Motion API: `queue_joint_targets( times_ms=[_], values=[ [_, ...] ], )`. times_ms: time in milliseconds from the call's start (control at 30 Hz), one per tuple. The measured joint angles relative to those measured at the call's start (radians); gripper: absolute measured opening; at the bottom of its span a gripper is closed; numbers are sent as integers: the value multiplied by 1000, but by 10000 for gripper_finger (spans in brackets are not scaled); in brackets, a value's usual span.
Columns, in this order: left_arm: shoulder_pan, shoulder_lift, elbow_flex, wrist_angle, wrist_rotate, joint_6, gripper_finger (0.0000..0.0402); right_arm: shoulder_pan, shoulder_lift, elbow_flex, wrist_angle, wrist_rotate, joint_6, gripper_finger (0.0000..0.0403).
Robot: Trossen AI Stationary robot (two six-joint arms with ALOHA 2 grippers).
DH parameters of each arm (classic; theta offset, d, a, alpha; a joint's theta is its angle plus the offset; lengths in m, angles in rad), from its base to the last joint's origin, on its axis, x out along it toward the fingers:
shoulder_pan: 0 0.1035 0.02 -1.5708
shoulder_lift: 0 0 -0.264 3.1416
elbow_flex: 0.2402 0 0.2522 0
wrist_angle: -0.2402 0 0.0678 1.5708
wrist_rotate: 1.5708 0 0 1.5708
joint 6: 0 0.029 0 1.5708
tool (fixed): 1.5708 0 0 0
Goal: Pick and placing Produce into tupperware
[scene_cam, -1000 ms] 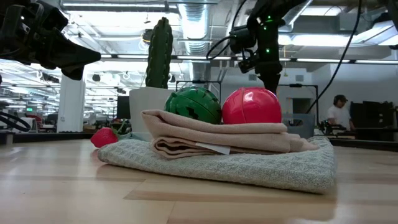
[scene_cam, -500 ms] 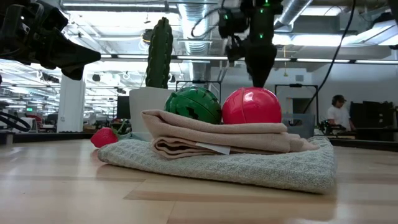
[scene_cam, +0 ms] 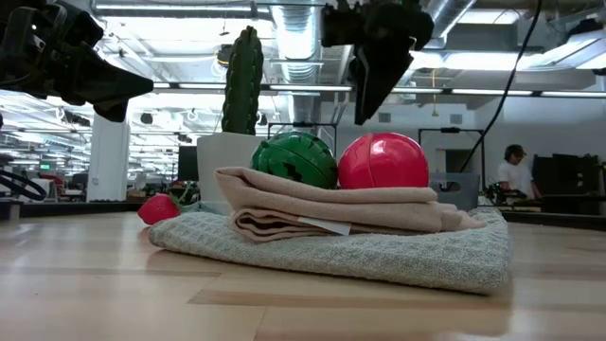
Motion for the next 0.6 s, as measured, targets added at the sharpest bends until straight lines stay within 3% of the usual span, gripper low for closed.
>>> queue_joint_targets(
  times_ms=[600],
  values=[
    [0, 0, 0, 0, 0, 0, 0, 48, 0, -144, 194, -42, 146, 255]
  ],
)
